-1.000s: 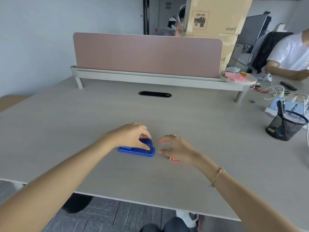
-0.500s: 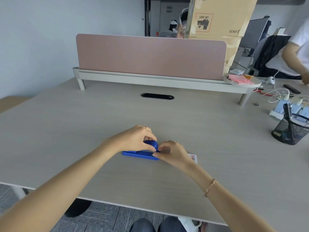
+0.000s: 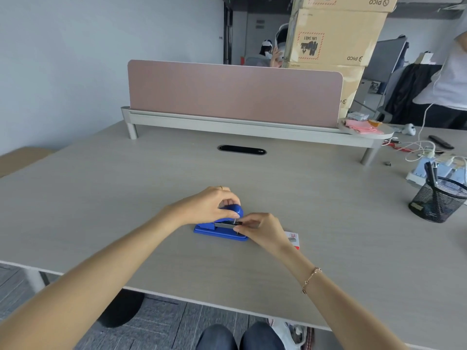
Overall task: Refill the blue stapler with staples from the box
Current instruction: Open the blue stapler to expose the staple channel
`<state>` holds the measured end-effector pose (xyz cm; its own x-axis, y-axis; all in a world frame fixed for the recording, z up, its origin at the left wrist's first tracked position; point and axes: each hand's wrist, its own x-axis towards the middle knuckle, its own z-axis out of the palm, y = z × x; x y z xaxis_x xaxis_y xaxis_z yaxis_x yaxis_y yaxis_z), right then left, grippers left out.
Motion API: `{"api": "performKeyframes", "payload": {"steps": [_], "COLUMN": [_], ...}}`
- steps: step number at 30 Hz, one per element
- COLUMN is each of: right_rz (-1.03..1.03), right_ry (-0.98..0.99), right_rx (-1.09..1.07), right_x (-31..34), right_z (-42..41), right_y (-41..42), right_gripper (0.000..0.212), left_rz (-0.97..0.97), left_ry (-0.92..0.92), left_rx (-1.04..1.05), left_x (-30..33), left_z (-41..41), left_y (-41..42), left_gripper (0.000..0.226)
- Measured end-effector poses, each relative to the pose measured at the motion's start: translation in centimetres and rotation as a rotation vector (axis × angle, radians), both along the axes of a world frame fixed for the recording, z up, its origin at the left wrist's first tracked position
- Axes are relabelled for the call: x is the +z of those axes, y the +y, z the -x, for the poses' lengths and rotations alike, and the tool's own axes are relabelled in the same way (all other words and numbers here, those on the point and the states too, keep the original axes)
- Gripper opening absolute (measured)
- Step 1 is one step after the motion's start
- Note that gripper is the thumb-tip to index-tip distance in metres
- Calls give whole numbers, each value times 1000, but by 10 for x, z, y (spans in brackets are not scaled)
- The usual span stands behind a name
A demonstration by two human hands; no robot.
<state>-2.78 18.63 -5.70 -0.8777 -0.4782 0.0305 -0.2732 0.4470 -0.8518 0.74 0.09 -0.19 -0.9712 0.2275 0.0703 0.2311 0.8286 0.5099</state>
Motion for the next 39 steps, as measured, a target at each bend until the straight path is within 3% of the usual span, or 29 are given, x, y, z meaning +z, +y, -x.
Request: {"api": "performKeyframes", "payload": {"steps": [8, 12, 16, 26, 39], "right_rz": [-66, -82, -101, -124, -96], "right_ry": [39, 44, 48, 76, 76], "right_rx": [-16, -28, -39, -46, -48], "right_x": [4, 2, 2, 1, 1], "right_z": [3, 1, 0, 0, -1], "right_y": [3, 4, 4, 3, 1], "right_gripper": [15, 15, 16, 12, 16], "left_rz": [-19, 47, 129, -11, 174], "left_ry": [-4, -50, -4, -13, -48], "left_rx": [71, 57, 49, 161, 234], "left_x": [23, 32, 38, 28, -37], "left_z": [-15, -21, -25, -43, -59], "left_y": [-26, -34, -52, -111, -144], "left_gripper": [18, 38, 24, 14, 8]}}
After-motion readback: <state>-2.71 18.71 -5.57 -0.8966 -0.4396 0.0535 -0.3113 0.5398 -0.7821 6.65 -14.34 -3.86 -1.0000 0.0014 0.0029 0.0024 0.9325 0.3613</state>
